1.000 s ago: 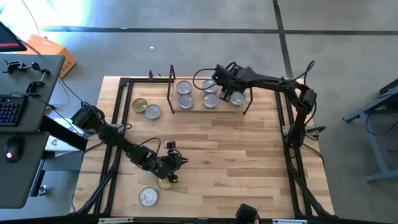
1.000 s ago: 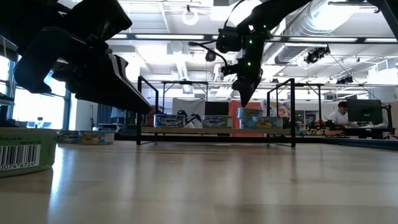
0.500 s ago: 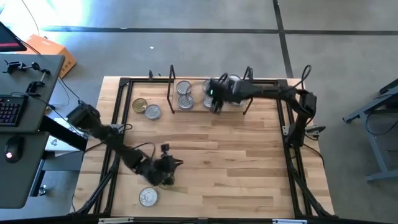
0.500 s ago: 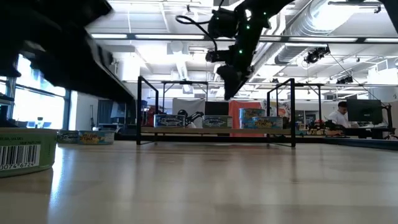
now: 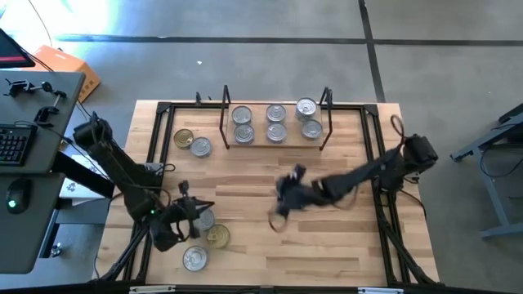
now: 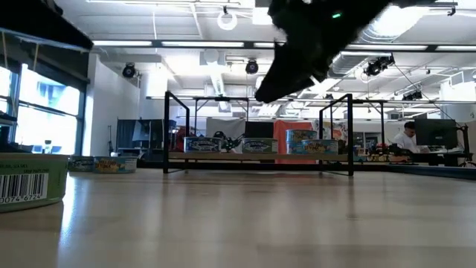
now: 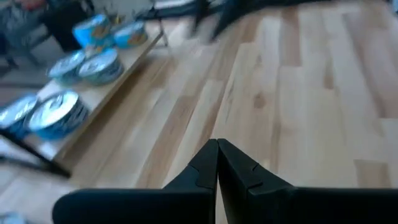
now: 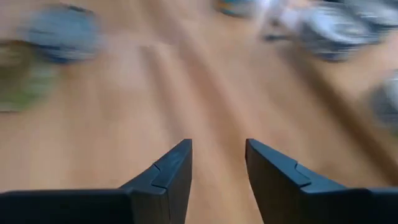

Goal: Stack canned seafood by type on shelf
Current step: Stack the blue tuna can on top of the blue tuna can on the shelf

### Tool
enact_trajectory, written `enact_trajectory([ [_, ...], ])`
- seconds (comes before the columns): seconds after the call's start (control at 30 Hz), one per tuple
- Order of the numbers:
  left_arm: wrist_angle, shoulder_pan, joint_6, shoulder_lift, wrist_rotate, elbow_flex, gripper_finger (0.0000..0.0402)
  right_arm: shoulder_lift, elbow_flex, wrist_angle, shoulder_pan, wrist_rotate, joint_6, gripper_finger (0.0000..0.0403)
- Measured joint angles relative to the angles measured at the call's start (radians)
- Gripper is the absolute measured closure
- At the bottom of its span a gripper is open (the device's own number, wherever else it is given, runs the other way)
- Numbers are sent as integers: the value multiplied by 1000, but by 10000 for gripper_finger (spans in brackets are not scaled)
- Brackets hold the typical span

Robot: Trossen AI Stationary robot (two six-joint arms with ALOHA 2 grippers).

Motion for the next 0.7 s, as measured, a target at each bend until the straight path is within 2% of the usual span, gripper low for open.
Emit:
enact_trajectory([
  [0.07,-74,3,-53,-6,56,0,401,16,-68,183,70,5,8,263],
  [0.2,-192,17,-230,-8,300,0,401,69,-198,550,172,34,-1,263],
  [0.3,-230,28,-359,4,434,-17,401,120,-262,770,215,159,-21,263],
  [0.37,-208,27,-423,16,451,-48,401,162,-286,868,233,298,-7,263],
  [0.43,-121,37,-452,38,449,-95,401,190,-294,893,240,377,19,263],
  [0.53,47,72,-422,90,446,-161,401,210,-293,902,235,379,48,263],
  [0.6,150,107,-365,127,408,-177,401,221,-293,903,228,360,67,263],
  [0.7,278,191,-155,178,345,-171,401,225,-292,906,217,337,72,263],
])
